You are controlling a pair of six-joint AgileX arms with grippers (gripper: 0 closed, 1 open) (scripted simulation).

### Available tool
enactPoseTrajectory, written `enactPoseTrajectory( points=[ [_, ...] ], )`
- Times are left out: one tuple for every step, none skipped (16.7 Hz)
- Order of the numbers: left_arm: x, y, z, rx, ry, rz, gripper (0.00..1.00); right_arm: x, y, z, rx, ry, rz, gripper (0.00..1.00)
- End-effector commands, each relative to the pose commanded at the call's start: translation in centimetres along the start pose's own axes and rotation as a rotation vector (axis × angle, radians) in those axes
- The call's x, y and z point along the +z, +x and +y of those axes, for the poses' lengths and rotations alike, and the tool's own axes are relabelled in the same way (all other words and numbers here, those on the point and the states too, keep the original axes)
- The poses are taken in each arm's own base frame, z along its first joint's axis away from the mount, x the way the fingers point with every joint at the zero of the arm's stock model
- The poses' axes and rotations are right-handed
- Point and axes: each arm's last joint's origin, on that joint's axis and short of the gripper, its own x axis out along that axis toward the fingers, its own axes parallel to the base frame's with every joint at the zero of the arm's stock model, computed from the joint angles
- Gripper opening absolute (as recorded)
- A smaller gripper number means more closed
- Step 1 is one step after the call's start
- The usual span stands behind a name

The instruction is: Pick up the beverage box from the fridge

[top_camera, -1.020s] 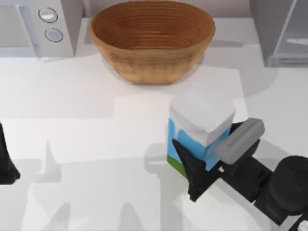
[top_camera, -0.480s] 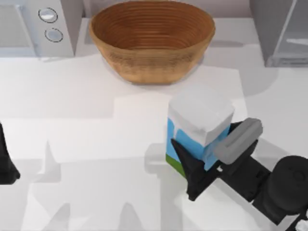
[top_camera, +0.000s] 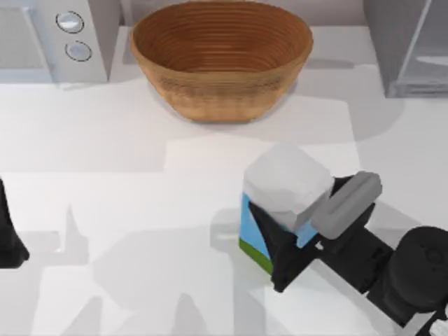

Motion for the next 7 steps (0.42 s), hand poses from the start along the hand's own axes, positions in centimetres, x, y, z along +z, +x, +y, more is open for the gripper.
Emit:
enactPoseTrajectory(
  points=[
    [0.0,0.0,0.0,0.0,0.0,0.0,1.0,0.0,0.0,0.0,0.0,0.0,0.0,0.98],
    [0.0,0.0,0.0,0.0,0.0,0.0,1.0,0.0,0.0,0.0,0.0,0.0,0.0,1.0],
    [0.0,0.0,0.0,0.0,0.0,0.0,1.0,0.0,0.0,0.0,0.0,0.0,0.0,1.0],
    [0.0,0.0,0.0,0.0,0.0,0.0,1.0,0.0,0.0,0.0,0.0,0.0,0.0,1.0],
    [0.0,0.0,0.0,0.0,0.0,0.0,1.0,0.0,0.0,0.0,0.0,0.0,0.0,1.0],
    [0.0,0.0,0.0,0.0,0.0,0.0,1.0,0.0,0.0,0.0,0.0,0.0,0.0,1.0],
    [0.0,0.0,0.0,0.0,0.0,0.0,1.0,0.0,0.0,0.0,0.0,0.0,0.0,1.0]
  ],
)
